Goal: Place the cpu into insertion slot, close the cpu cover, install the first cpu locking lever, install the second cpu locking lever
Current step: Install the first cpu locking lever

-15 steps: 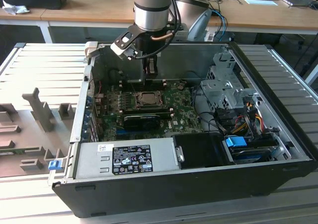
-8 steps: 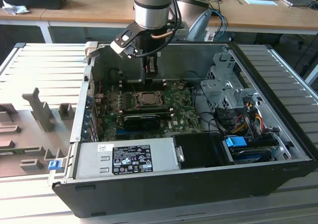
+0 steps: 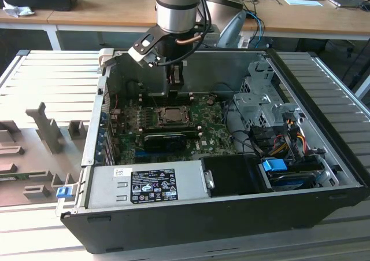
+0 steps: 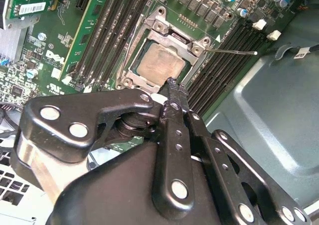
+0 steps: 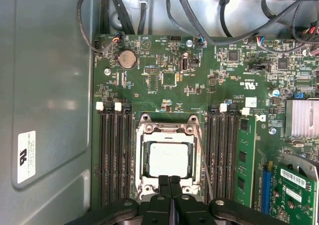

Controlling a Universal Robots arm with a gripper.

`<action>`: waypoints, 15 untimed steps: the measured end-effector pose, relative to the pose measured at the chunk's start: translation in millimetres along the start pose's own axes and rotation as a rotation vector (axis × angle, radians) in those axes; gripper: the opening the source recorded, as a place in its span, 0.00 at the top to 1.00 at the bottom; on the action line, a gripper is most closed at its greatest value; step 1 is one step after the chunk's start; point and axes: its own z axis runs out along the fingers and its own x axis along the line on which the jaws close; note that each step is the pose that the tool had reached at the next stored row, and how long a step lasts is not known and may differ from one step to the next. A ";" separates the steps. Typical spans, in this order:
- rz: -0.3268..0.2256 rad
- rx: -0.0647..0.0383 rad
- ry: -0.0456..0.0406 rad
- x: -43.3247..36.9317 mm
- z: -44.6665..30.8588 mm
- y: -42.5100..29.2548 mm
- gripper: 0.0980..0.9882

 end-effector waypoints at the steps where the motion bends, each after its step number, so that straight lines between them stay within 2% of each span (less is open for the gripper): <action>1: 0.000 0.000 0.0000 0.0 -0.2 0.0 0.99; 11: 0.000 0.000 0.0004 0.1 -3.2 0.0 0.99; 15: 0.000 0.000 0.0002 0.2 -9.0 0.0 0.99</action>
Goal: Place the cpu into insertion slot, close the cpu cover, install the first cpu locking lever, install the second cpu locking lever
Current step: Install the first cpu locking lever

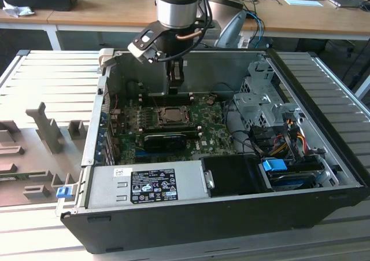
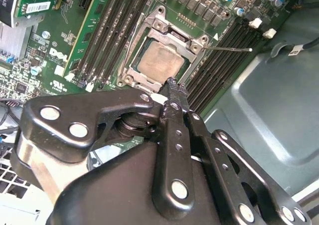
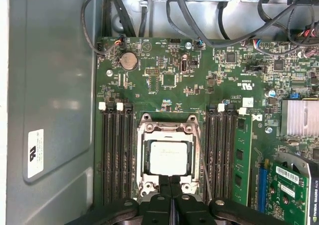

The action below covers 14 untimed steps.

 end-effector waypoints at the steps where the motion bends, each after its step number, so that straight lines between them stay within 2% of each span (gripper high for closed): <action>1: 0.000 0.000 0.0000 0.0 -0.4 0.0 0.99; 8: 0.000 0.000 0.0000 0.1 -5.0 0.0 0.99; 14: 0.000 0.000 0.0000 0.2 -12.0 0.0 0.99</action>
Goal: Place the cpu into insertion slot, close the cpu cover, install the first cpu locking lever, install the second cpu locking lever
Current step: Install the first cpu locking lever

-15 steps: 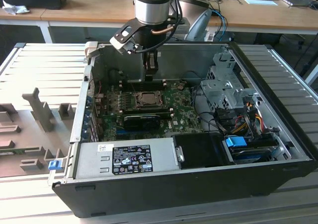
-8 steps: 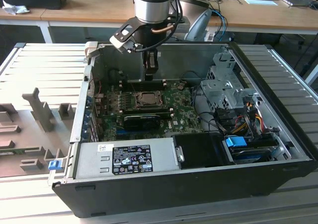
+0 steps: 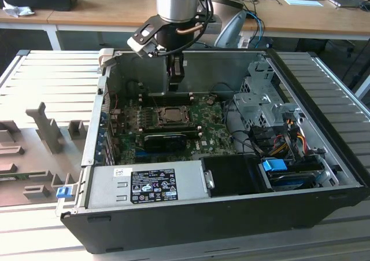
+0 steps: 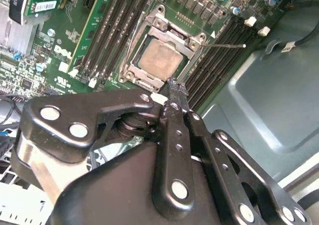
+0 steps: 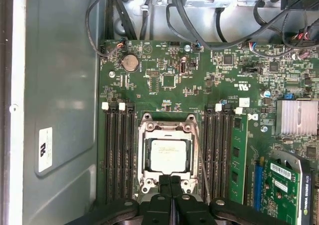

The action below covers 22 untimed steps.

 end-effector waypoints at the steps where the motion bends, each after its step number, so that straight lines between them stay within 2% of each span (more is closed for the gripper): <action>1: -0.007 0.000 0.0003 0.0 -0.2 0.0 0.99; 8: -0.164 0.003 0.0001 0.0 -0.2 -0.1 0.99; 11: -0.258 0.005 0.0003 -0.2 0.0 -0.1 0.99; 22: -0.419 0.007 0.0001 -0.6 -0.1 -0.9 0.99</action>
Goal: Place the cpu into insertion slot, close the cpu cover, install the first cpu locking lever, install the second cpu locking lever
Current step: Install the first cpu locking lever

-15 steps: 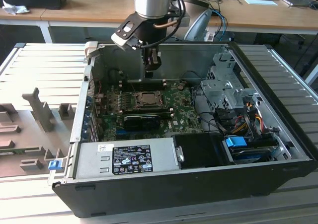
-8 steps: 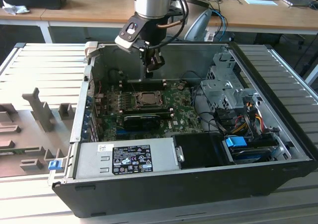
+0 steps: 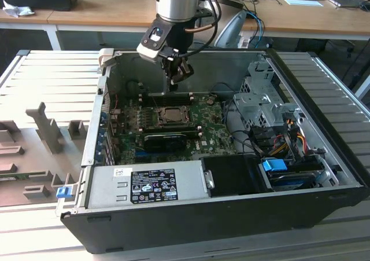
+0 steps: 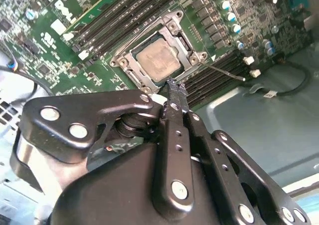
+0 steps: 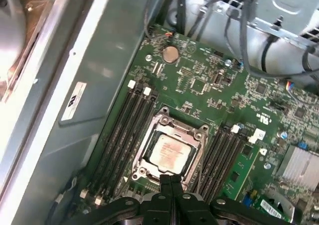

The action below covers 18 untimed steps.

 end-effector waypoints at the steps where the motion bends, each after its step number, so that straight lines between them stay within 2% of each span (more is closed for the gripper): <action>1: -0.034 0.001 0.0001 -0.1 0.0 0.0 0.99; 6: -0.131 0.002 0.0003 -0.1 0.5 0.0 0.99; 10: -0.277 0.005 0.0005 -0.1 1.2 0.0 0.99; 18: -0.466 0.008 0.0006 -0.1 1.7 0.0 0.99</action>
